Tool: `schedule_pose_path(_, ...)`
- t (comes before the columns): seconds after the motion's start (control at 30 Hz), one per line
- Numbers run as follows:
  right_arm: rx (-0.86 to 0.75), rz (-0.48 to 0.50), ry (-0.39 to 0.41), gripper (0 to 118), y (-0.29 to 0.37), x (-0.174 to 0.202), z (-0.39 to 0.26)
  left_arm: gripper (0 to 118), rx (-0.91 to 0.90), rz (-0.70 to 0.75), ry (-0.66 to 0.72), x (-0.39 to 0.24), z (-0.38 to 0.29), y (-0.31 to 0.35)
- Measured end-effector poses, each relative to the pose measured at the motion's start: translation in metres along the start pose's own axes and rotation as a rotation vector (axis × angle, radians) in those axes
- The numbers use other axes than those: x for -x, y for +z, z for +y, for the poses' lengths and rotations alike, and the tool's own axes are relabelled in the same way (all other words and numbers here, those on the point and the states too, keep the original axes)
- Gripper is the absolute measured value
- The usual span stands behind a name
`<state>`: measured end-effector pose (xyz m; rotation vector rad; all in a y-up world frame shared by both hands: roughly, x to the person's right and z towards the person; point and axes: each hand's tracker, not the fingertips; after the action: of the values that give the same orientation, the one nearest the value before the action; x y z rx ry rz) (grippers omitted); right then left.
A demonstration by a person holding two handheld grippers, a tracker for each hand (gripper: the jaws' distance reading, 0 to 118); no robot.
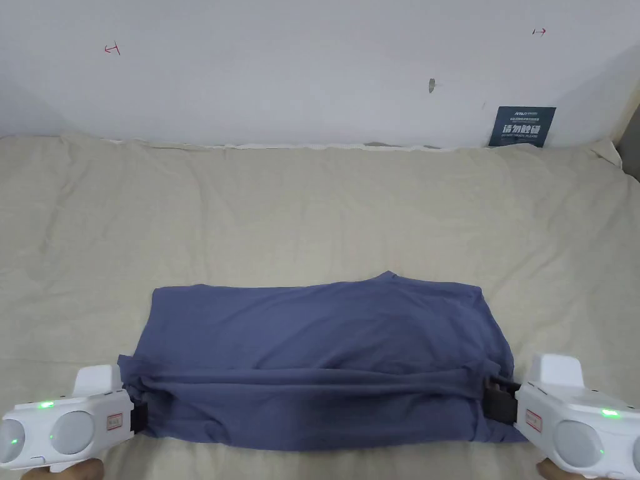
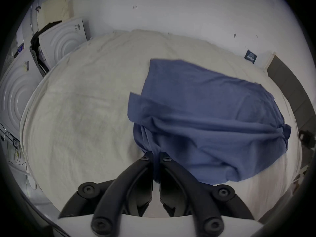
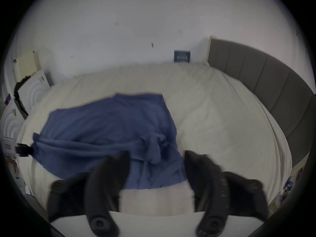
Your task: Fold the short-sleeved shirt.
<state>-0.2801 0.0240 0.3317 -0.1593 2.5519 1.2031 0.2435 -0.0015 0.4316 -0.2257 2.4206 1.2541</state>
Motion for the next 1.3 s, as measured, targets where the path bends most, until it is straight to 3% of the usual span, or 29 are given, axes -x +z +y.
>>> schedule_pose_path(0.2, 0.167, -0.050, -0.039, 95, -0.065, -0.008, -0.007, 7, -0.034, -0.030, 0.000, -0.001, 0.009, 0.014)
schedule_pose_path(0.27, 0.202, -0.022, -0.053, 76, -0.073, -0.007, -0.015, 7, -0.031, -0.030, 0.004, -0.001, 0.008, 0.015)
schedule_pose_path(0.3, 0.187, 0.041, -0.084, 61, -0.070, -0.008, -0.019, 7, -0.028, -0.029, 0.010, -0.001, 0.007, 0.014)
schedule_pose_path(0.33, 0.134, 0.032, -0.113, 52, -0.061, -0.008, -0.021, 7, -0.023, -0.026, 0.016, 0.000, 0.005, 0.014)
schedule_pose_path(0.37, 0.153, 0.028, -0.101, 38, -0.055, -0.007, -0.021, 7, -0.018, -0.022, 0.022, 0.000, 0.002, 0.013)
schedule_pose_path(0.4, 0.166, 0.043, -0.090, 13, -0.051, -0.006, -0.021, 7, -0.014, -0.018, 0.027, 0.001, -0.001, 0.013)
schedule_pose_path(0.53, 0.109, 0.034, -0.003, 13, -0.023, -0.004, -0.028, 7, -0.007, -0.006, 0.060, 0.003, -0.015, 0.021)
schedule_pose_path(0.87, 0.107, 0.091, -0.115, 13, 0.059, -0.043, -0.087, 7, 0.021, -0.006, 0.121, 0.003, -0.079, 0.079)
schedule_pose_path(1.1, 0.225, 0.108, -0.199, 13, 0.049, -0.049, -0.157, 7, 0.148, 0.025, 0.135, -0.005, -0.139, 0.073)
schedule_pose_path(1.2, 0.193, 0.103, -0.230, 13, 0.049, -0.047, -0.161, 7, 0.136, 0.043, 0.136, -0.011, -0.139, 0.069)
schedule_pose_path(1.27, 0.202, 0.086, -0.210, 15, 0.053, -0.041, -0.155, 13, 0.157, 0.073, 0.109, -0.017, -0.128, 0.070)
schedule_pose_path(1.3, 0.206, 0.073, -0.192, 23, 0.055, -0.039, -0.152, 24, 0.161, 0.088, 0.077, -0.018, -0.125, 0.071)
